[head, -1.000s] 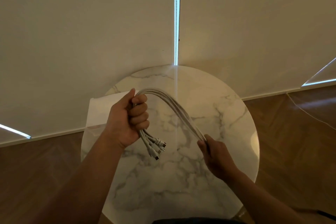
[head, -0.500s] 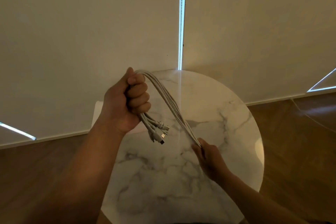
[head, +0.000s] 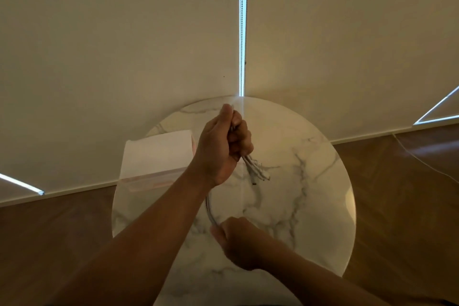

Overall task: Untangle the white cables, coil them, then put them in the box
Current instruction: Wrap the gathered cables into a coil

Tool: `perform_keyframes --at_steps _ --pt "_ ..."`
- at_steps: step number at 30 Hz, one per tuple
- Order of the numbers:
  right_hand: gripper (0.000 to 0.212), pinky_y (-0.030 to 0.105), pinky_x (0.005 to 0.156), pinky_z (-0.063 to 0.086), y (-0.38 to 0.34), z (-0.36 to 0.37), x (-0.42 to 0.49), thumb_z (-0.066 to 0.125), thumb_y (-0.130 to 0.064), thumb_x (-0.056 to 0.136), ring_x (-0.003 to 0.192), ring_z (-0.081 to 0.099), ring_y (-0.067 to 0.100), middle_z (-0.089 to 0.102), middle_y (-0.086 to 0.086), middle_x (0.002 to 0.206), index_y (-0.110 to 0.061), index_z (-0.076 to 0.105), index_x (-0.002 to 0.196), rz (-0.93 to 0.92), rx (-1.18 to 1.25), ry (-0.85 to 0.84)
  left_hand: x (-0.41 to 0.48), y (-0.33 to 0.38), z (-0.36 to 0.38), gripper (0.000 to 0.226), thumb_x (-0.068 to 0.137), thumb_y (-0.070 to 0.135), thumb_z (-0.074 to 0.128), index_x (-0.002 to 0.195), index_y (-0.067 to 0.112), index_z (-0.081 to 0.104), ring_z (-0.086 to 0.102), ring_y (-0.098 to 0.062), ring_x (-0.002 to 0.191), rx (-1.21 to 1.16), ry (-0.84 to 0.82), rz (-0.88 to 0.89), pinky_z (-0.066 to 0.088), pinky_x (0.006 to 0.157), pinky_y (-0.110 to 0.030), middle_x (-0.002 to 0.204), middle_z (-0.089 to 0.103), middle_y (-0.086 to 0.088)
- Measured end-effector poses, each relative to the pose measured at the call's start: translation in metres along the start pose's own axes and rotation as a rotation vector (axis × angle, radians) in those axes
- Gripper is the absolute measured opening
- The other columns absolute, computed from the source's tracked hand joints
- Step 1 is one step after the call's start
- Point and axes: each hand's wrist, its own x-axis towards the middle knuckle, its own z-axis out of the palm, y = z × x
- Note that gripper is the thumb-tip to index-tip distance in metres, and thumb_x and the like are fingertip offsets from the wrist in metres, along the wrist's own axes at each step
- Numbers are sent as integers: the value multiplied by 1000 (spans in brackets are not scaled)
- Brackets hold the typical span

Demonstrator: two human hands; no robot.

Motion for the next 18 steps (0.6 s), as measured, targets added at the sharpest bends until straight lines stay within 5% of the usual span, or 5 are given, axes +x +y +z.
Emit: perform_keyframes --at_steps 11,18 --pt "50 33 59 40 -20 -80 -62 29 -49 102 66 52 20 57 7 81 -11 55 83 -107 -240 -78 -3 -17 -58 37 97 38 40 72 12 44 34 -17 55 330 -24 55 40 60 -28 59 37 0" --pt "50 34 59 43 -33 -116 -61 31 -47 102 57 51 17 54 4 68 -14 49 69 -253 -262 41 -11 -22 -61 37 100 38 37 72 18 49 46 -24 63 585 -76 38 40 70 -41 63 51 -6"
